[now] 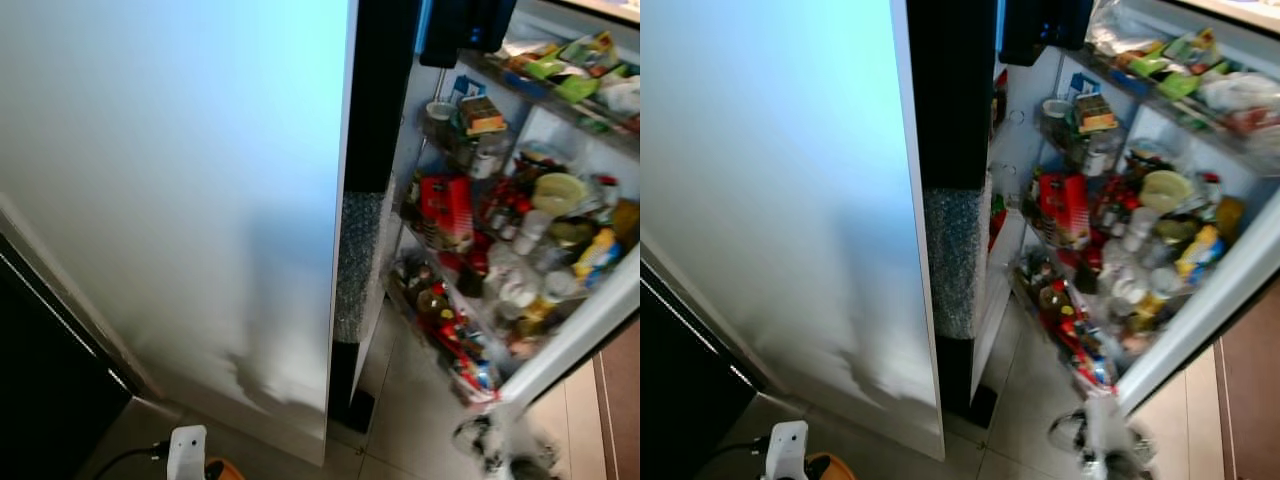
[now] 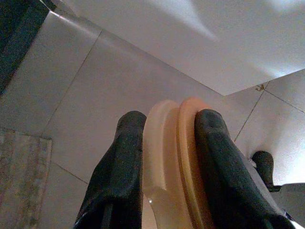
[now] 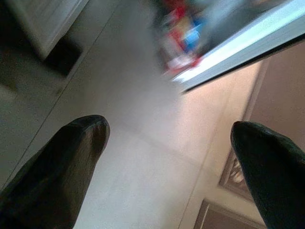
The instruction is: Restocking fridge
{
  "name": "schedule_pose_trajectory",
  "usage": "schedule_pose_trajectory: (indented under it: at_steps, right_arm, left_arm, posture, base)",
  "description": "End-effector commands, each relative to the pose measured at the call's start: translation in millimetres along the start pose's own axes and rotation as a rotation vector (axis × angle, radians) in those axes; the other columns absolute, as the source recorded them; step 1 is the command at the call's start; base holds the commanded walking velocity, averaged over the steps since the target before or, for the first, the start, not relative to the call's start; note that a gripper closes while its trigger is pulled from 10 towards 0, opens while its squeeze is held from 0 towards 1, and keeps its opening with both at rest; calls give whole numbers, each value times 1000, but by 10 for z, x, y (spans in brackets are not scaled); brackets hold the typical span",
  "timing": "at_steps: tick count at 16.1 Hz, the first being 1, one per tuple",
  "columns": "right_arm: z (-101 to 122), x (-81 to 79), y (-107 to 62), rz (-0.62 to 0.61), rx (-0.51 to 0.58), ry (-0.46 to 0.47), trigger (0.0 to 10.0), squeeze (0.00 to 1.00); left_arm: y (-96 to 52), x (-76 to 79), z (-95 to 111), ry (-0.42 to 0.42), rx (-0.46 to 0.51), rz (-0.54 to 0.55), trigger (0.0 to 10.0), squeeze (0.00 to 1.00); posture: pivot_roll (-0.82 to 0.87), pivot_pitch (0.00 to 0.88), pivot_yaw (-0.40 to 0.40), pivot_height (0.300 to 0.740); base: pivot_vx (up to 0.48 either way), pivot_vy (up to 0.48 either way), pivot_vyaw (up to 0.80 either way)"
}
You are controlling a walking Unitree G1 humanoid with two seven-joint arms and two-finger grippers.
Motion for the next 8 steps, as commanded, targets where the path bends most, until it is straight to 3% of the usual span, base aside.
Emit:
schedule_pose_trajectory:
  at_steps: [1, 3, 5, 8]
  right_arm:
    - [-172, -68, -21, 33, -54, 13, 10000, 0]
    - [-295, -171, -46, 69, -96, 30, 10000, 0]
    - [-388, -289, -72, 96, -131, 110, 10000, 0]
    - [-409, -406, -84, 112, -156, 92, 10000, 0]
  left_arm:
    - [-47, -147, -234, 21, -95, 23, 10000, 0]
    - [-58, -219, -237, 27, -99, 28, 10000, 0]
    - [-83, -318, -280, 34, -112, 37, 10000, 0]
    - [-117, -404, -364, 31, -138, 49, 10000, 0]
  posture:
    - [-133, 0, 13, 740]
    - [-130, 0, 20, 740]
    - [-144, 0, 30, 740]
    - [-120, 0, 21, 740]
  base:
    - [0, 0, 0]
    - [0, 0, 0]
    - [0, 0, 0]
    - [0, 0, 0]
Point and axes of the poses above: a point about 5 cm out from each wrist's last joint towards the gripper, its own y axis pointing out of the wrist towards the gripper, its own z axis along the axis of the wrist's last joint, x = y × z, the point moved 5 cm from there along y, pointing out of the wrist towards the gripper, and after that the axes turned 8 degrees about -y, right-handed, at the moved point
